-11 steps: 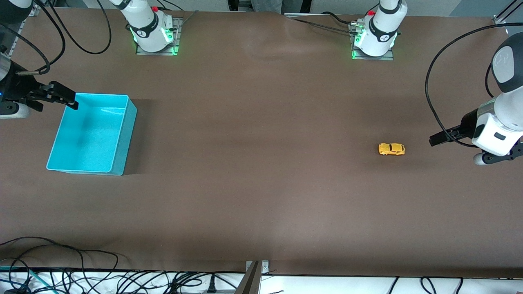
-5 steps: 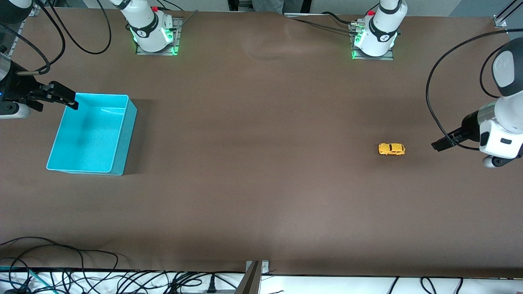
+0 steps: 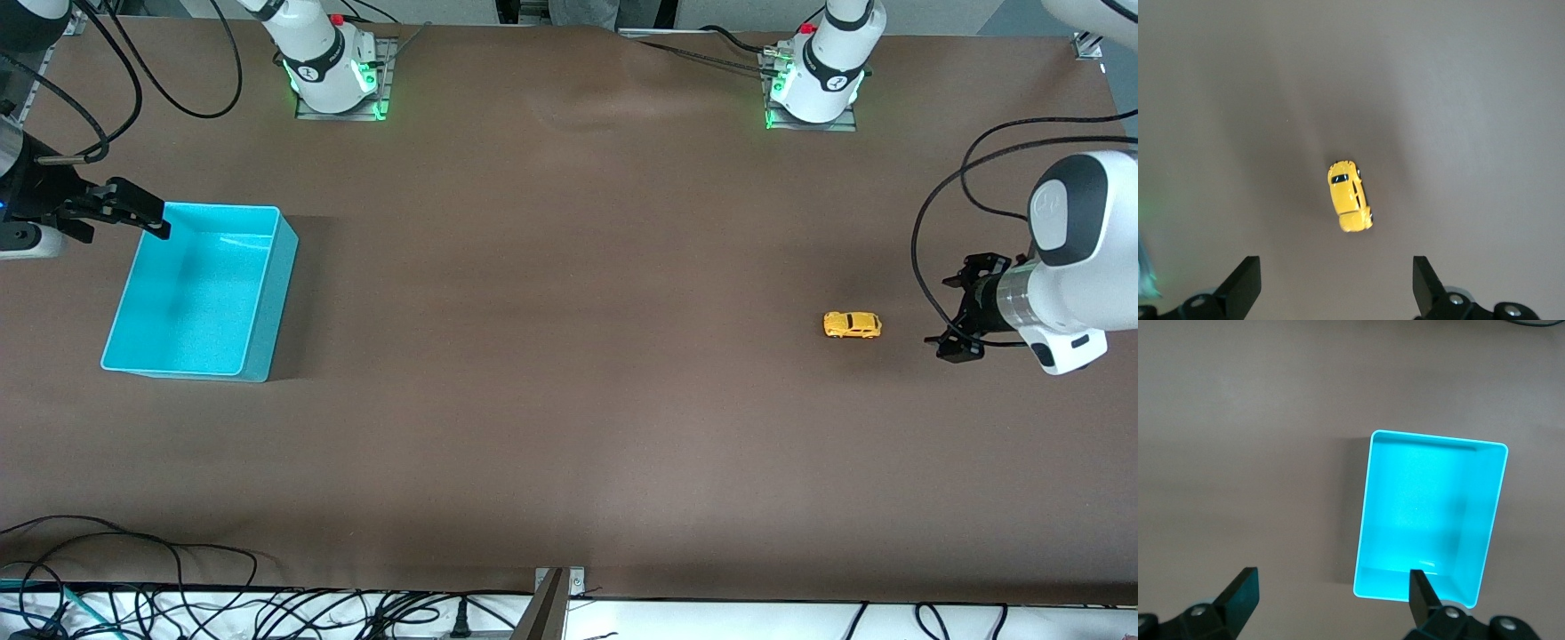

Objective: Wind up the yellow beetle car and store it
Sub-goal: 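Move the left gripper down over the yellow beetle car, then close the left gripper on the yellow car's body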

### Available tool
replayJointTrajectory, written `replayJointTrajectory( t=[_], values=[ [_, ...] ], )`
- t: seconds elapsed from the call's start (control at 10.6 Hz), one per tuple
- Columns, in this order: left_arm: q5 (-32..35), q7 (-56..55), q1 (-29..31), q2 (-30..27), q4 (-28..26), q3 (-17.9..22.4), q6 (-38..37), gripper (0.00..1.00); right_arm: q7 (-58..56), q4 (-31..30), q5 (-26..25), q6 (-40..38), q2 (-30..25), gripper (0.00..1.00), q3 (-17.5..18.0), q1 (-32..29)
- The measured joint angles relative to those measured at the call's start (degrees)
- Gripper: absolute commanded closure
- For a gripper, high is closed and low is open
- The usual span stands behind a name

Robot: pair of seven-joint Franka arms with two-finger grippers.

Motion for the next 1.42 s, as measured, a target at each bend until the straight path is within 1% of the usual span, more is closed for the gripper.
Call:
replayJointTrajectory(
  t=[0.09,0.28,0.47,0.85,1.04,1.42],
  values=[
    [-0.11,-5.02,0.48,0.30,-1.84,0.00,3.37,0.00,0.00,0.00,0.00,0.00,0.01,0.00,0.00,0.00],
    [-0.12,-11.29,0.34,0.28,-8.12,-0.46,12.11,0.00,0.00,-0.01,0.00,0.01,0.06,0.00,0.03,0.02],
    [-0.12,-13.67,0.03,0.09,-15.88,-1.16,22.51,0.00,0.00,-0.02,0.00,0.03,0.16,0.00,0.09,0.03],
    [-0.12,-18.17,-0.16,-0.15,-27.62,-3.32,37.51,0.00,0.00,-0.03,0.00,0.04,0.30,0.00,0.71,0.17],
    [-0.11,-18.68,-0.23,-0.12,-30.44,-3.82,40.58,0.00,0.00,-0.03,0.00,0.07,0.30,0.00,0.71,0.16],
    [3.54,-21.70,-0.76,1.30,-31.66,-3.91,41.75,0.00,0.00,-0.03,0.00,0.08,0.30,0.00,0.72,0.17]
  ],
)
